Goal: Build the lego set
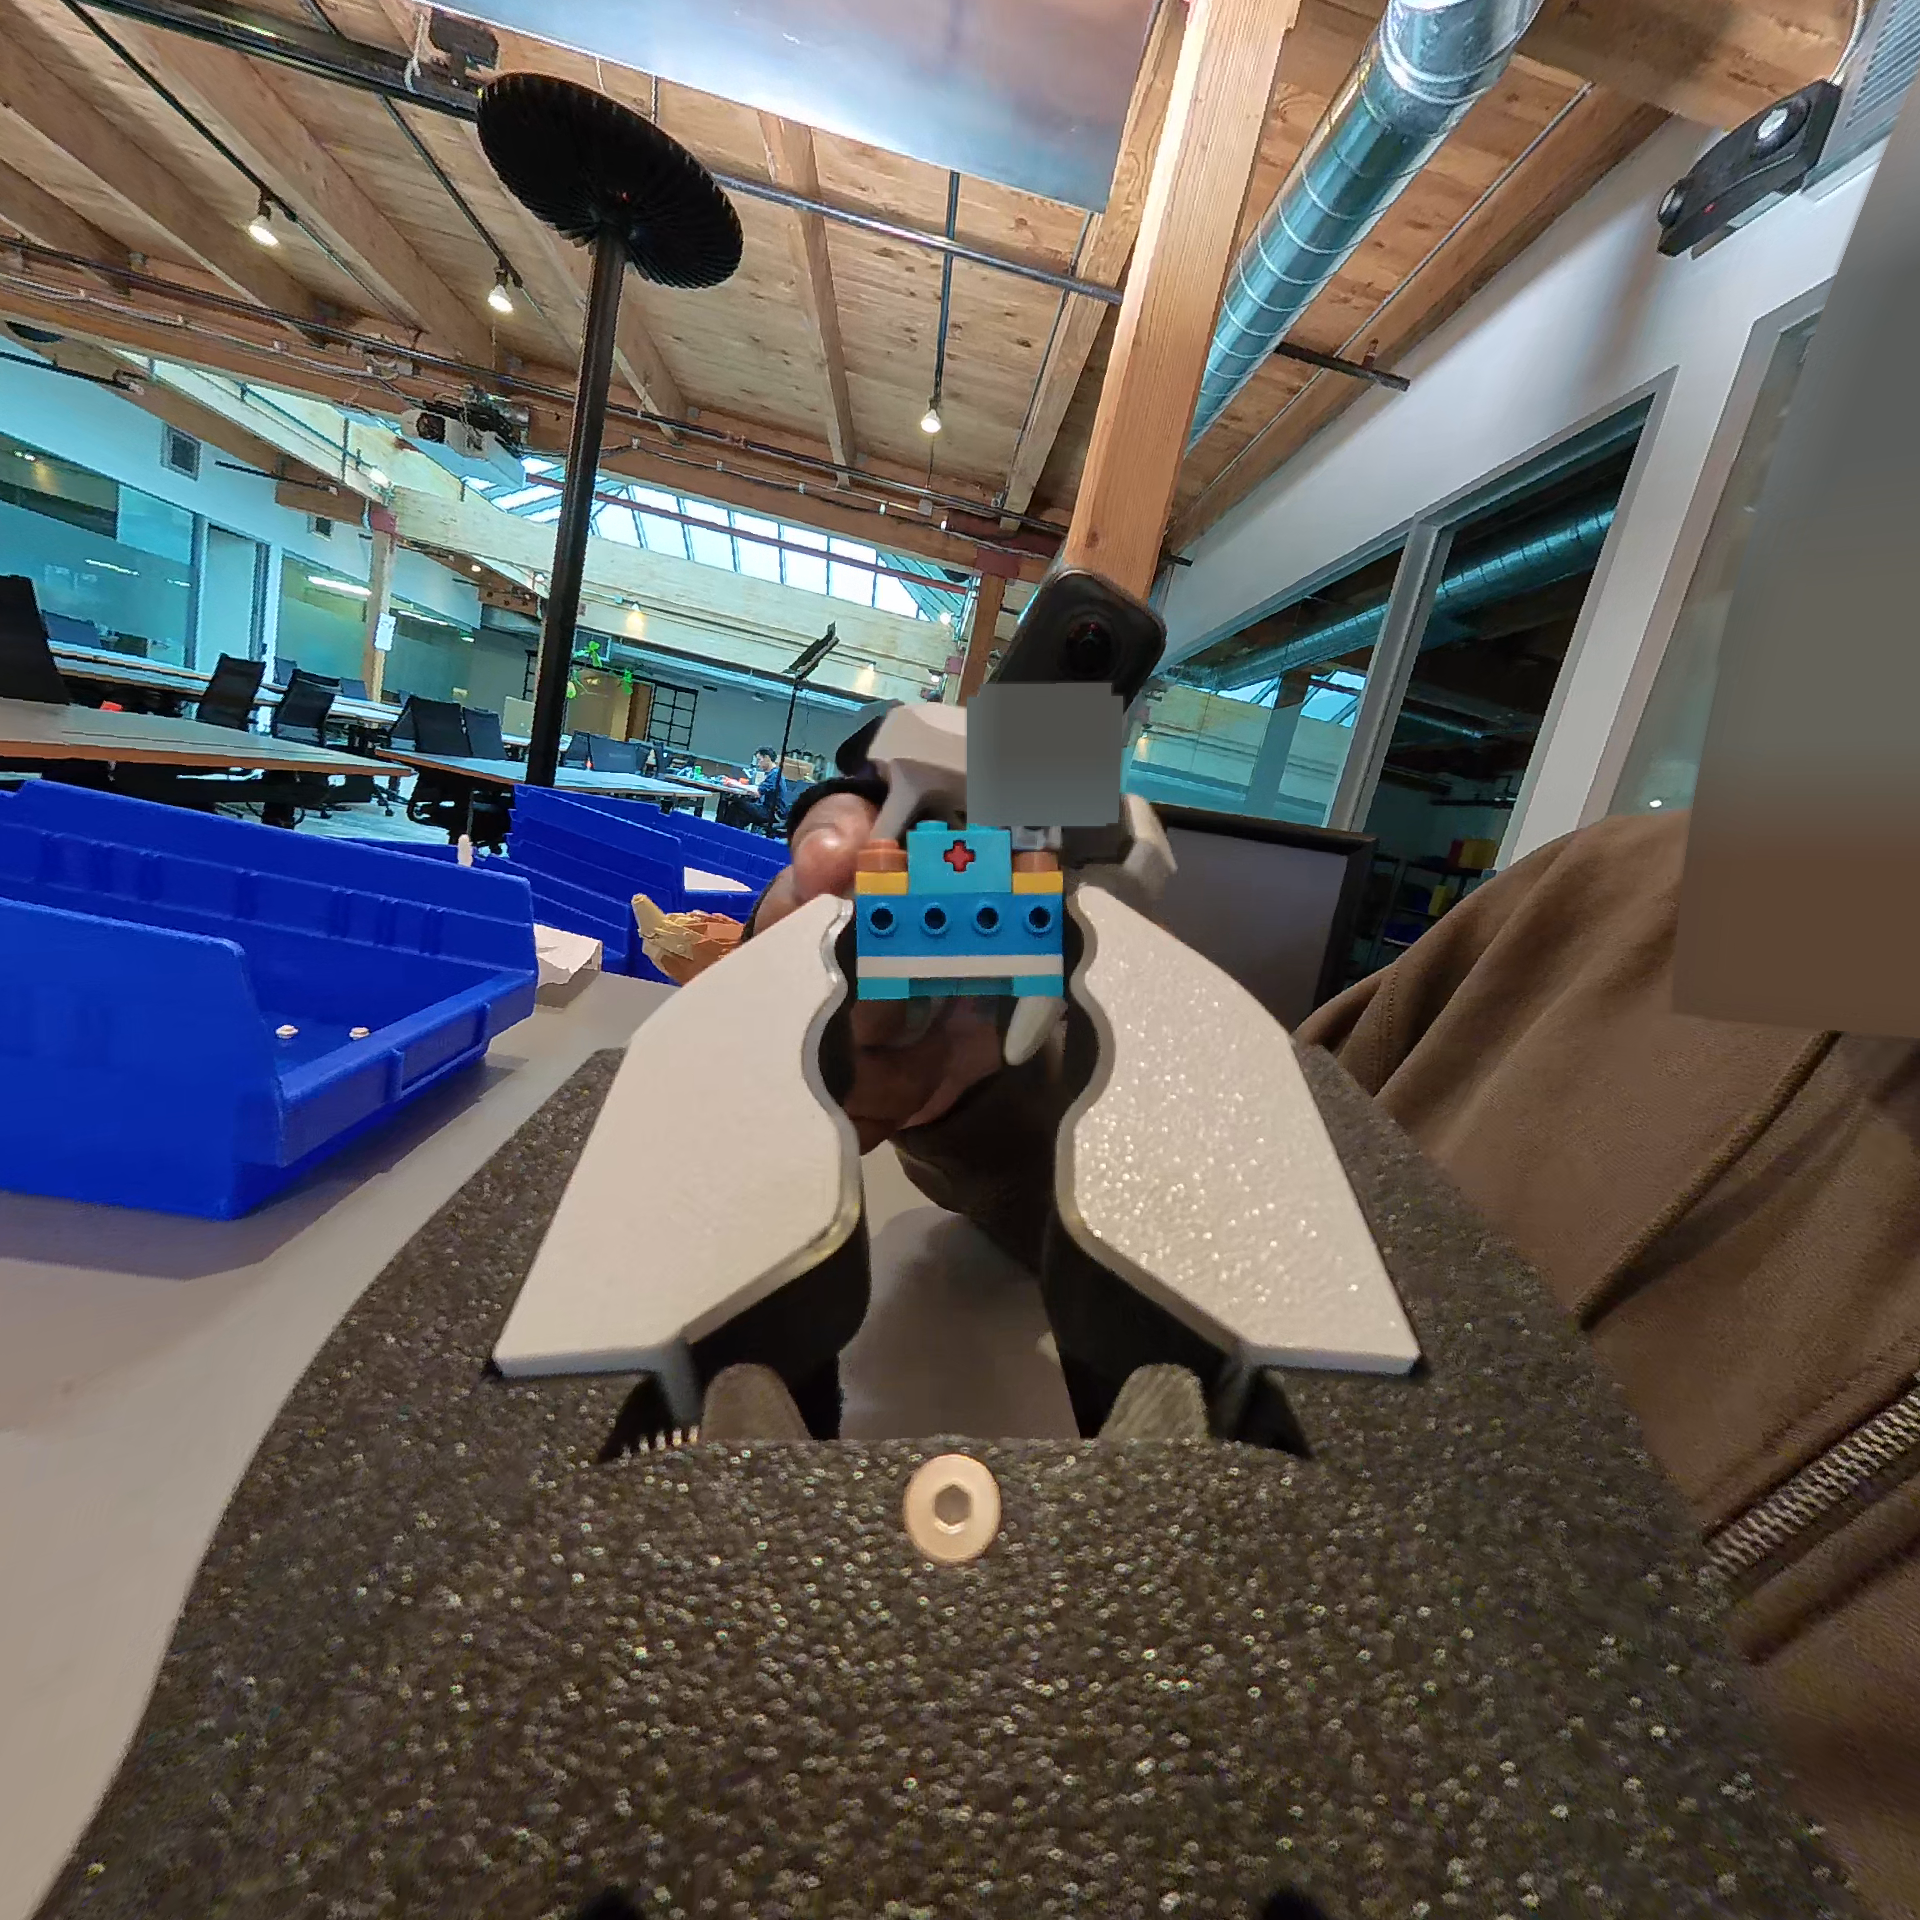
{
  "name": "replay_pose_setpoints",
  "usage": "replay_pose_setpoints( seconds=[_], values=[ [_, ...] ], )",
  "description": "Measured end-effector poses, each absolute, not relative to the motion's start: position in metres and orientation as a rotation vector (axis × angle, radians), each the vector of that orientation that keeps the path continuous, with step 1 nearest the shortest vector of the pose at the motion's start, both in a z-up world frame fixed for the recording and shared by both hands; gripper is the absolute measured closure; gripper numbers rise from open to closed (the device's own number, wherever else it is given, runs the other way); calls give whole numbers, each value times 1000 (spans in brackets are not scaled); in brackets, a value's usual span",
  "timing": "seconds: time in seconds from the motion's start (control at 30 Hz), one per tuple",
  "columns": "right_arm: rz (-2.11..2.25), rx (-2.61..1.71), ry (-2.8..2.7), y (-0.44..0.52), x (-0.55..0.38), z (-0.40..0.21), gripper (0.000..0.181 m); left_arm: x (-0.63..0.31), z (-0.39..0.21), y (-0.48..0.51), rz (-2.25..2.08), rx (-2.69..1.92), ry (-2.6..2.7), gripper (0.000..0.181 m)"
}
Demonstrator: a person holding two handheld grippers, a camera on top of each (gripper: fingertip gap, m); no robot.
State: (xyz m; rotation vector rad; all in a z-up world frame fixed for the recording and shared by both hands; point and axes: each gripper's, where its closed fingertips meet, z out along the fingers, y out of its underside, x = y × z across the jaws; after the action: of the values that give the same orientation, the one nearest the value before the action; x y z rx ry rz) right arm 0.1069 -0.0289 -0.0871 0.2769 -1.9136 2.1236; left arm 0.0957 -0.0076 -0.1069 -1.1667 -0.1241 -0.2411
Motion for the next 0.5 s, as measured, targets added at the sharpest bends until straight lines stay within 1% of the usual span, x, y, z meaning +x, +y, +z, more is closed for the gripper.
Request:
replay_pose_setpoints(
  seconds=[0.07,0.5],
  values=[
    [2067,283,-1922,-30,104,-91,152,96,-106,-8,-255,-1157,-127,145],
    [1882,418,-1828,-29,109,-92,150,93,-108,-9,-305,-1146,-153,145]
  ],
)
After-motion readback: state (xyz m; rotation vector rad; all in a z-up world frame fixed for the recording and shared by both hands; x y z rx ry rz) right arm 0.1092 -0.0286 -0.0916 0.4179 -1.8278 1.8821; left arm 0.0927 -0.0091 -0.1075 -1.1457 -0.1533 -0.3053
